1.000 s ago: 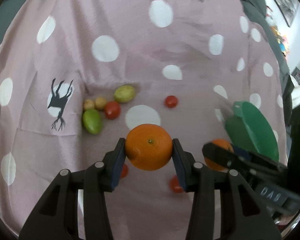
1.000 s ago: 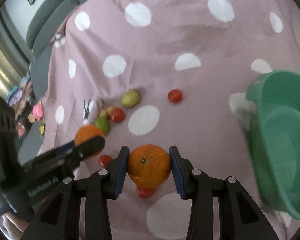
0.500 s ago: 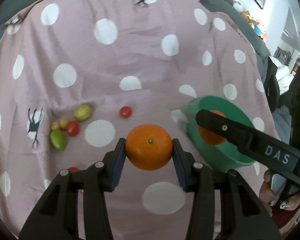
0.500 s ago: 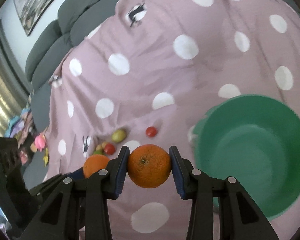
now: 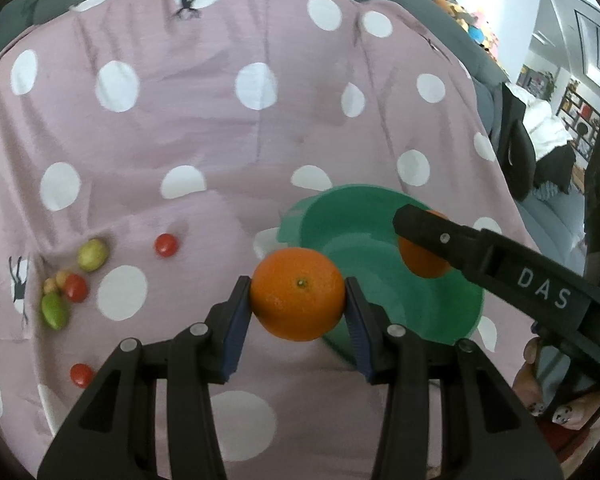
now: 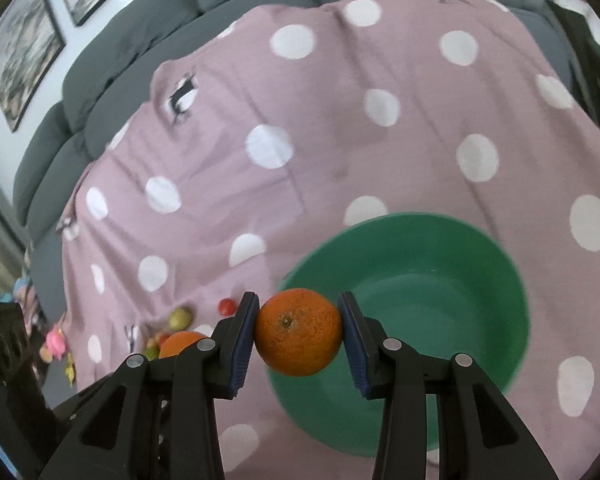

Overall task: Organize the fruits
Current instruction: 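Carry the orange with the right tool over the green bowl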

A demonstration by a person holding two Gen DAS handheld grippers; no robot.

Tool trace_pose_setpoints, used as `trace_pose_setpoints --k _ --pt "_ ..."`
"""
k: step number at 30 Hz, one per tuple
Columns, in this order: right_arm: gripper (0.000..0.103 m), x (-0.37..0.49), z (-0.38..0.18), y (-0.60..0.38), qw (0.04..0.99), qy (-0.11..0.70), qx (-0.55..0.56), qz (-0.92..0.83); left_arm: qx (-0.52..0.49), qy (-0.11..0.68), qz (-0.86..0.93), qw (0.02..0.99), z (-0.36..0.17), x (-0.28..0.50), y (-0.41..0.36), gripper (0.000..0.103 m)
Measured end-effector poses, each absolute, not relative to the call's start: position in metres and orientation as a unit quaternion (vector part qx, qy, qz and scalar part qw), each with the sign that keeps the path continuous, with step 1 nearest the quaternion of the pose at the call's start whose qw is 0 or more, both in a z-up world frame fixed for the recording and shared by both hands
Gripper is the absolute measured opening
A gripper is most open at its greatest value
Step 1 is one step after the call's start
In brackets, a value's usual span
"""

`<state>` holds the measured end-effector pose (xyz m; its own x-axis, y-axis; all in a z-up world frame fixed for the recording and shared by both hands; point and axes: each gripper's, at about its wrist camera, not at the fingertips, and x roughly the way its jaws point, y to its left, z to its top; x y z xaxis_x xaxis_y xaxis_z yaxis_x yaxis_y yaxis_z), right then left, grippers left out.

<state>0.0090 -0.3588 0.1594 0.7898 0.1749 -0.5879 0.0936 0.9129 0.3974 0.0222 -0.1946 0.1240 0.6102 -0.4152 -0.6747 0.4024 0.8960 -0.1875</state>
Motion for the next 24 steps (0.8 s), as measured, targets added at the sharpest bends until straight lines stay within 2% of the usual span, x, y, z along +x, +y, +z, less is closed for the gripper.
trace_pose_setpoints --k 24 --pt "0.043 0.01 0.133 -0.409 0.901 0.358 0.236 -0.068 0.021 0.418 -0.262 0.87 0.094 0.035 -0.258 0.045"
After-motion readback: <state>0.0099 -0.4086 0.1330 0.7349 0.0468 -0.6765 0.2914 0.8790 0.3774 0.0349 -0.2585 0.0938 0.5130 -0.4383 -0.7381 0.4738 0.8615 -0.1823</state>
